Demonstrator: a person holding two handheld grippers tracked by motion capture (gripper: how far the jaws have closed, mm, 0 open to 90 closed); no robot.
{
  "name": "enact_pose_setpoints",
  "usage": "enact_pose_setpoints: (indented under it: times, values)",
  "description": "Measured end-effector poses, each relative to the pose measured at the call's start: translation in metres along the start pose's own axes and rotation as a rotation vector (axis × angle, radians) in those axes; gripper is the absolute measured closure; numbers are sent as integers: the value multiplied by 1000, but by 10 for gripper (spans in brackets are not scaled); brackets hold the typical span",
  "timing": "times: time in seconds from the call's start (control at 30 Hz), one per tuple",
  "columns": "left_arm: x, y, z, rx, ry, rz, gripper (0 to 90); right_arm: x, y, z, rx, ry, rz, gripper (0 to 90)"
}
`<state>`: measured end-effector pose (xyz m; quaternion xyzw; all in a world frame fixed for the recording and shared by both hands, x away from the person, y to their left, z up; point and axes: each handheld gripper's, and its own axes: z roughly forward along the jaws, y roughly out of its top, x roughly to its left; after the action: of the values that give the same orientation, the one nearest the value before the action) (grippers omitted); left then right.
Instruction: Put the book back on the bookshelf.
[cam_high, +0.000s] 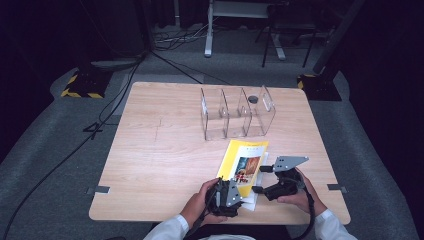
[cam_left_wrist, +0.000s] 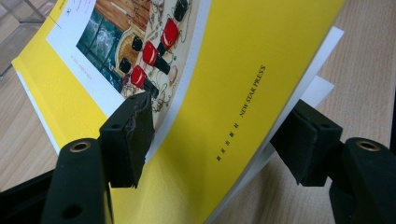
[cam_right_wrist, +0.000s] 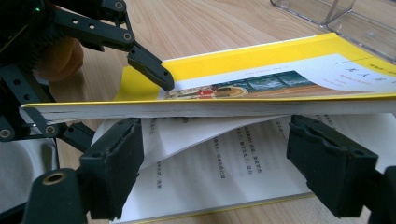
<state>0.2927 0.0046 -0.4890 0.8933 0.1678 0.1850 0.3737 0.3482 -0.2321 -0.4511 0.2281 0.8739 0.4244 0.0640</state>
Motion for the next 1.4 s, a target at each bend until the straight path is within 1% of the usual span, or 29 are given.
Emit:
enact_pose_setpoints:
  times: [0.03,0.07,0.1,0.13,0.17,0.2,0.23,0.27,0.3,0.37,0.43,0.47,0.53,0.57,0.63,0.73,0.8,0.83,0.87,0.93,0.97,1.03,1.1,1.17,1.23,1.27,1.33,1.4]
  values:
    - [2,0,-2,-12,-17,-2,378,1,1,-2,-9,0,-4,215]
    - [2,0,-2,-12,-17,-2,414,1,1,-5,-19,2,-4,217]
    - [5,-1,-5,-29,-30,-6,467,0,2,-9,-46,29,14,218]
    - [5,-1,-5,-29,-30,-6,474,0,2,-12,-60,41,22,219]
    - [5,-1,-6,-22,-42,1,474,0,2,-12,-60,41,22,219]
    - [4,-1,-8,-41,-70,36,608,0,2,-16,-65,44,19,222]
    - [2,0,-8,-33,-59,54,621,0,1,-17,-65,36,15,222]
    - [1,0,-9,-26,-53,80,639,0,0,-18,-63,31,10,221]
    - [1,0,-9,-26,-53,80,674,0,0,-18,-63,31,10,221]
    - [3,0,-11,-38,-64,83,709,-2,-3,-22,-71,29,19,222]
    - [6,0,-13,-50,-73,75,734,-4,-4,-24,-77,19,15,221]
    - [8,0,-15,-49,-79,67,745,-5,-5,-25,-83,15,11,221]
    - [9,0,-16,-57,-82,66,753,-5,-5,-27,-88,12,7,221]
    - [10,-1,-17,-53,-87,62,764,-5,-5,-27,-91,4,0,220]
    - [15,-2,-20,-64,-103,53,786,-5,-5,-28,-95,-1,-9,220]
    - [21,-4,-26,-66,-116,50,799,-3,-5,-27,-98,-11,-41,219]
    - [25,-8,-31,-62,-125,54,806,0,-2,-26,-104,-17,-74,219]
    - [28,-10,-34,-58,-130,48,810,2,0,-26,-106,-18,-96,219]
    - [30,-12,-36,-56,-134,48,811,5,3,-25,-110,-16,-122,219]
    - [35,-17,-41,-55,-142,45,812,9,9,-21,-119,-3,-156,220]
    - [38,-19,-45,-55,-143,35,813,11,11,-19,-119,2,-166,219]
    - [42,-23,-49,-55,-145,34,813,15,15,-11,-101,16,-207,219]
    - [46,-28,-53,-55,-148,27,812,17,18,-2,-83,38,-232,221]
    - [49,-32,-57,-52,-146,23,811,18,20,9,-54,38,-258,224]
    - [53,-35,-61,-51,-147,24,811,18,20,19,-20,27,-285,239]
    - [54,-37,-63,-49,-145,24,811,16,20,25,2,8,-297,248]
    - [58,-42,-68,-47,-147,19,811,13,18,32,29,-20,-303,275]
    - [62,-46,-72,-43,-150,16,808,10,16,35,38,-59,-312,318]
